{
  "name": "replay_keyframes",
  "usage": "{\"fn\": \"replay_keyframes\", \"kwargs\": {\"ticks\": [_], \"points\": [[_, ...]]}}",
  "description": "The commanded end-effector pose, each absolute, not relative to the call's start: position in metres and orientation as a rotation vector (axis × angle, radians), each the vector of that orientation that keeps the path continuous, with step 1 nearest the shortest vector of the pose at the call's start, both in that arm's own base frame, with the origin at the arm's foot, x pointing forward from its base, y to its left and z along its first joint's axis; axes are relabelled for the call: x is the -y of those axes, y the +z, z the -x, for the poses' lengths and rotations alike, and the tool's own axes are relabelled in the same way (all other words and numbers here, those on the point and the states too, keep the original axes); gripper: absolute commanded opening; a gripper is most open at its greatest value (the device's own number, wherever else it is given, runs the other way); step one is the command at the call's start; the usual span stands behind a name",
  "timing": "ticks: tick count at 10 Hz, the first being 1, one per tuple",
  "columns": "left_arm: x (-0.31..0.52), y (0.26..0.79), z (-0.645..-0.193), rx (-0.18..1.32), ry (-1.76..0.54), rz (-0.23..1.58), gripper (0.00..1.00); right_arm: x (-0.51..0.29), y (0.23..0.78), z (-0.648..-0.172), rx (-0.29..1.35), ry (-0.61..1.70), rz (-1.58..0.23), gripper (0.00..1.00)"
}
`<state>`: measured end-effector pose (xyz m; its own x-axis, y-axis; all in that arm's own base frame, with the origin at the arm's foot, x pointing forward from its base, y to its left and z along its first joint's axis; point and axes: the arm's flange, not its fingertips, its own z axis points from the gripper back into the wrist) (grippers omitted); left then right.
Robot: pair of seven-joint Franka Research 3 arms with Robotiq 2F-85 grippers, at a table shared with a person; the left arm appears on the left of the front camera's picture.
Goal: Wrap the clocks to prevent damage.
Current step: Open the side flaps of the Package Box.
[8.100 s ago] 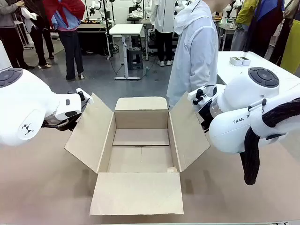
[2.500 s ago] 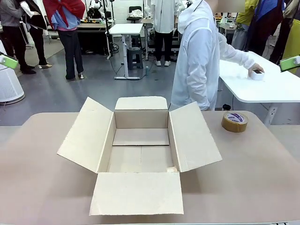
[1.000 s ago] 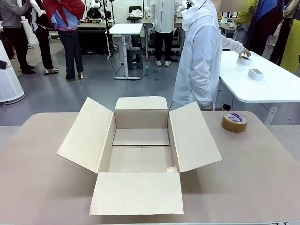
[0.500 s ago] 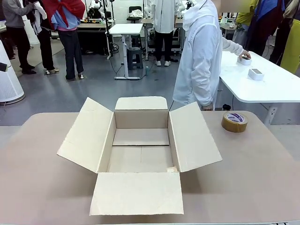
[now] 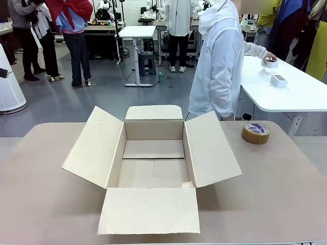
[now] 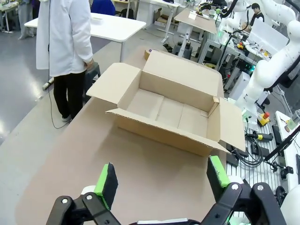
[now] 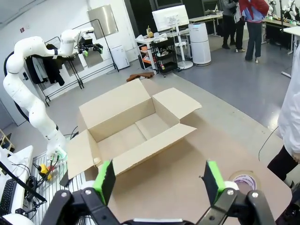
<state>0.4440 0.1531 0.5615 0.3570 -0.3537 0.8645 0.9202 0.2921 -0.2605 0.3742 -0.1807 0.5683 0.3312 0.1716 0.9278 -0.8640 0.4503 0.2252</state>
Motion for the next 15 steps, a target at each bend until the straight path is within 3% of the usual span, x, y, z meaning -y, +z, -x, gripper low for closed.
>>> {"fn": "replay_keyframes", "kwargs": {"ticks": [1,10,11,12,13,14,15], "points": [[-0.1546,0.5639,-0.4442,0.787,-0.985,0.883,1.00,0.1821,0.5677,-0.3750,1.009,0.806,-0.852,1.00],[-0.1546,0.5639,-0.4442,0.787,-0.985,0.883,1.00,0.1808,0.5682,-0.3742,1.001,0.794,-0.846,1.00],[-0.1536,0.5616,-0.4436,0.785,-0.975,0.880,0.69,0.1830,0.5666,-0.3724,1.006,0.787,-0.833,0.40],[-0.1533,0.5657,-0.4473,0.779,-0.970,0.884,0.40,0.1841,0.5659,-0.3721,1.006,0.793,-0.824,0.40],[-0.1537,0.5642,-0.4427,0.781,-0.961,0.885,0.09,0.1854,0.5621,-0.3704,1.000,0.791,-0.814,0.00],[-0.1533,0.5636,-0.4411,0.774,-0.961,0.881,0.00,0.1861,0.5596,-0.3713,0.993,0.781,-0.817,0.36],[-0.1537,0.5651,-0.4444,0.768,-0.963,0.881,0.00,0.1861,0.5588,-0.3730,0.987,0.775,-0.819,0.00]]}}
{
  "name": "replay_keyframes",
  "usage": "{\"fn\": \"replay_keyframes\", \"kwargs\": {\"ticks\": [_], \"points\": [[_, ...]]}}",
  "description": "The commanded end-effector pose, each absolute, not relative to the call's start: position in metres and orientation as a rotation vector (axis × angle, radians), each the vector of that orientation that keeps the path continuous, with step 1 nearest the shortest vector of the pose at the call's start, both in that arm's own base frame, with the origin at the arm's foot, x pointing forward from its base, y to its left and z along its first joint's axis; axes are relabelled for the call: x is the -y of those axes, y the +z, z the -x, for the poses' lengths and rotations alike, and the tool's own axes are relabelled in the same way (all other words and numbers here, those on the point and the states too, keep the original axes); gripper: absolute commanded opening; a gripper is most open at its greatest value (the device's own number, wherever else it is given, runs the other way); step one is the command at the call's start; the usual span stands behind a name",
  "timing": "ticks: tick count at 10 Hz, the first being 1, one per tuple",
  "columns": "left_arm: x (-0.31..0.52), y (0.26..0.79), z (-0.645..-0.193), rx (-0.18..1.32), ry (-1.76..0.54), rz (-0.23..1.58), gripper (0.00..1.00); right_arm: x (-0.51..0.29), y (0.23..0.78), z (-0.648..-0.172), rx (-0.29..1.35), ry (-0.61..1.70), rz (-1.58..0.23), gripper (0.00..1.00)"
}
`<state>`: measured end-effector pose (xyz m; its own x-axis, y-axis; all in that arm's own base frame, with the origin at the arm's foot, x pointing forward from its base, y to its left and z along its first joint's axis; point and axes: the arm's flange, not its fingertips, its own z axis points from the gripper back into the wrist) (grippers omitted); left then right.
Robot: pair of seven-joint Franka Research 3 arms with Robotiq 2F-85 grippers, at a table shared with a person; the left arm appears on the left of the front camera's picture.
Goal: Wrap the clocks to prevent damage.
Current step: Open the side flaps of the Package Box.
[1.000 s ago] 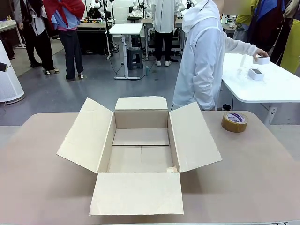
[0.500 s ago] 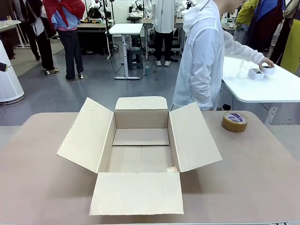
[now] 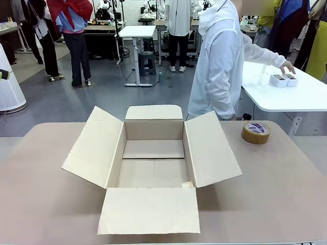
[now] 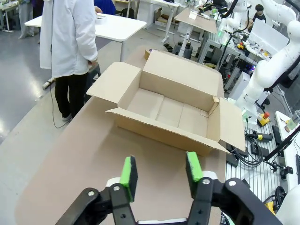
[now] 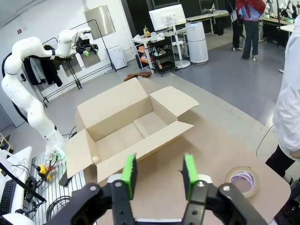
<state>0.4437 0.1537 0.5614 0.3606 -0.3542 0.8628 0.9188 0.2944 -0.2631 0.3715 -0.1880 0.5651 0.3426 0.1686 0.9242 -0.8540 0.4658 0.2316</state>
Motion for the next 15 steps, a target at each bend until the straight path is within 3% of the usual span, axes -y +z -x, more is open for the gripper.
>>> {"fn": "replay_keyframes", "kwargs": {"ticks": [1,2,3,8,9,12,15], "points": [[-0.154,0.564,-0.444,0.765,-0.957,0.880,0.00,0.186,0.559,-0.373,0.982,0.774,-0.812,0.00],[-0.154,0.563,-0.442,0.765,-0.947,0.879,0.05,0.187,0.558,-0.372,0.974,0.755,-0.799,0.00],[-0.154,0.563,-0.443,0.759,-0.946,0.878,0.00,0.188,0.558,-0.374,0.970,0.746,-0.806,0.00],[-0.157,0.568,-0.440,0.754,-0.931,0.846,0.00,0.179,0.560,-0.373,0.933,0.767,-0.782,0.00],[-0.146,0.575,-0.442,0.733,-0.885,0.753,0.00,0.158,0.564,-0.376,0.911,0.736,-0.761,0.00],[-0.073,0.600,-0.450,0.580,-0.905,0.647,0.00,0.045,0.572,-0.381,0.627,0.678,-0.688,0.00],[0.008,0.602,-0.459,0.345,-0.890,0.397,0.00,-0.043,0.537,-0.398,0.397,0.565,-0.451,0.00]]}}
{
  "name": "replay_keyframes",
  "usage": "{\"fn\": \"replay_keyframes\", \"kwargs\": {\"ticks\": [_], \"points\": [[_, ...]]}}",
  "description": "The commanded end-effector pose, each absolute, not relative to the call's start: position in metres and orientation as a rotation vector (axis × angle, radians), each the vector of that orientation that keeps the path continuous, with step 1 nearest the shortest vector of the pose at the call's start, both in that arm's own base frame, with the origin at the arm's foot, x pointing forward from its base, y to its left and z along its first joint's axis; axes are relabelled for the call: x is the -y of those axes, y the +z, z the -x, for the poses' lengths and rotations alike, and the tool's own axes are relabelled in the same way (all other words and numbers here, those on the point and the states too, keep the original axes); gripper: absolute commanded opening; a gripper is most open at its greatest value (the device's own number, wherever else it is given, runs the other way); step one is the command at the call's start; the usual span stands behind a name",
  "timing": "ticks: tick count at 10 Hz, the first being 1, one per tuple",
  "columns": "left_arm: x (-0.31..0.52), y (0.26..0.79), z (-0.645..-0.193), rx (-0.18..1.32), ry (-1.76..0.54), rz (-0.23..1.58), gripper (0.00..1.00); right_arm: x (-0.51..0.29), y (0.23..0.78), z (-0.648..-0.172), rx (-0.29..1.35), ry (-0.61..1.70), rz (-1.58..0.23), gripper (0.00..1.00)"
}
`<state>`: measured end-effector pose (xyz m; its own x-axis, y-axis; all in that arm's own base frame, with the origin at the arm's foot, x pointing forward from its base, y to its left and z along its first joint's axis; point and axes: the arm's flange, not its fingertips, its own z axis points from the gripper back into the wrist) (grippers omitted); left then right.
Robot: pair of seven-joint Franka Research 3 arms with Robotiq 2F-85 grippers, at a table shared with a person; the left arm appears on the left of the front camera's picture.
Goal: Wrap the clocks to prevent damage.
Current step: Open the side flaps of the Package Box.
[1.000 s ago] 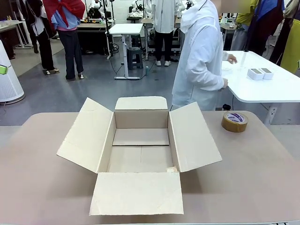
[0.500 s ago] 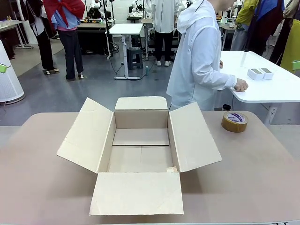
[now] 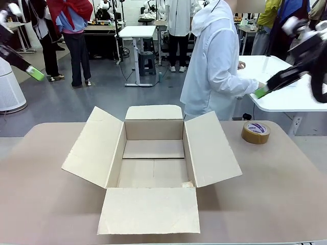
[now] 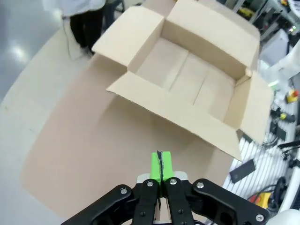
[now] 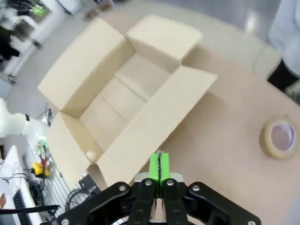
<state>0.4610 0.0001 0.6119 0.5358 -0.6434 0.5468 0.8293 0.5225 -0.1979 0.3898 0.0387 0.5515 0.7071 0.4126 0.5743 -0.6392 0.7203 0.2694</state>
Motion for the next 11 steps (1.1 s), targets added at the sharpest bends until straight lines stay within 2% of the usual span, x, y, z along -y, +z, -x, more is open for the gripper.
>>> {"fn": "replay_keyframes", "kwargs": {"ticks": [1,3,4,5,6,11], "points": [[0.024,0.593,-0.461,0.303,-0.868,0.338,0.00,-0.056,0.523,-0.405,0.348,0.527,-0.405,0.00],[0.039,0.574,-0.460,0.290,-0.843,0.226,0.00,-0.063,0.502,-0.415,0.284,0.505,-0.390,0.00],[0.039,0.572,-0.458,0.286,-0.837,0.239,0.00,-0.060,0.502,-0.416,0.267,0.523,-0.386,0.00],[0.043,0.583,-0.465,0.300,-0.874,0.275,0.00,-0.041,0.510,-0.411,0.199,0.663,-0.519,0.00],[0.043,0.583,-0.465,0.300,-0.874,0.275,0.00,-0.068,0.489,-0.411,0.281,0.524,-0.368,0.00],[0.042,0.580,-0.465,0.303,-0.873,0.264,0.00,-0.064,0.493,-0.414,0.283,0.547,-0.404,0.01]]}}
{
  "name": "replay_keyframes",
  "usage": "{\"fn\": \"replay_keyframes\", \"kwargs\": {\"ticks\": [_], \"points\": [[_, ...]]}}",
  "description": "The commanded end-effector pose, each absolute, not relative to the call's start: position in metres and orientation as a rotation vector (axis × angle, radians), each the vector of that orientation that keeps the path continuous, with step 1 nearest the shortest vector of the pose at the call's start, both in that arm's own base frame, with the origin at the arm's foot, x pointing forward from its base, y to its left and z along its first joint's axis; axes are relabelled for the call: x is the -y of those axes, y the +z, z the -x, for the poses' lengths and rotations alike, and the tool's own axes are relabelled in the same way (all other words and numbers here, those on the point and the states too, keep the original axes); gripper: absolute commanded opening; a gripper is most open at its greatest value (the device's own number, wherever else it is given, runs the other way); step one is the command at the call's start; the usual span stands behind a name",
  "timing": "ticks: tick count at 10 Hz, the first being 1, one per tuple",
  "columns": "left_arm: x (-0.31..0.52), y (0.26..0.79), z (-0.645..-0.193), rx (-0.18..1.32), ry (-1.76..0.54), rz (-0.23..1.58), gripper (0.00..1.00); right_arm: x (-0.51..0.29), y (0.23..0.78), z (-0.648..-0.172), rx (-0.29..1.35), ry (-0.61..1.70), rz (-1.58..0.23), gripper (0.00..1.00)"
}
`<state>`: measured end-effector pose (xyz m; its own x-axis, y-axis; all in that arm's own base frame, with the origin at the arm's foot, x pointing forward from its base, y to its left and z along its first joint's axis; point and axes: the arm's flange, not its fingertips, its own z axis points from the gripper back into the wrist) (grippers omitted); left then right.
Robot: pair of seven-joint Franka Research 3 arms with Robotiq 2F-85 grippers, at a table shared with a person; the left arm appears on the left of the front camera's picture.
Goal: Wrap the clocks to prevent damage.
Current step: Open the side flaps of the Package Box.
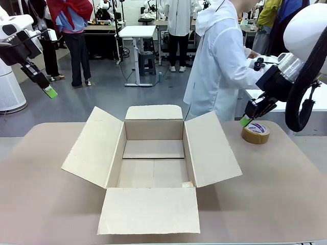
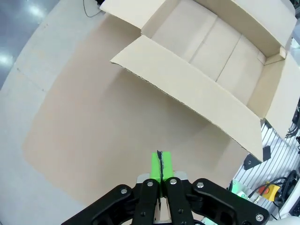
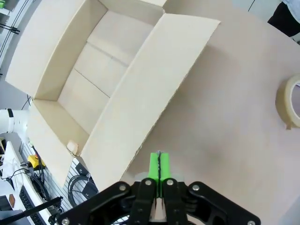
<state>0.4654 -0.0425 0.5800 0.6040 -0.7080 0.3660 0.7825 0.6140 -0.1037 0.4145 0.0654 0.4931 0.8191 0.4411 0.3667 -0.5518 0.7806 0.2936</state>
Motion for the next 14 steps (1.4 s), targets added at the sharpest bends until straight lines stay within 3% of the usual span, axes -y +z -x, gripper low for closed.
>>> {"fn": "replay_keyframes", "kwargs": {"ticks": [1,5,9,14], "points": [[0.069,0.584,-0.469,0.304,-0.880,0.225,0.00,-0.099,0.500,-0.420,0.245,0.516,-0.377,0.01],[0.185,0.591,-0.473,0.230,-0.841,0.013,0.00,-0.216,0.531,-0.411,0.218,0.432,-0.221,0.01],[0.250,0.513,-0.474,0.054,-0.710,-0.174,0.00,-0.280,0.483,-0.430,0.104,0.270,0.069,0.01],[0.217,0.465,-0.471,0.032,-0.564,-0.056,0.00,-0.259,0.423,-0.458,0.054,0.163,0.082,0.01]]}}
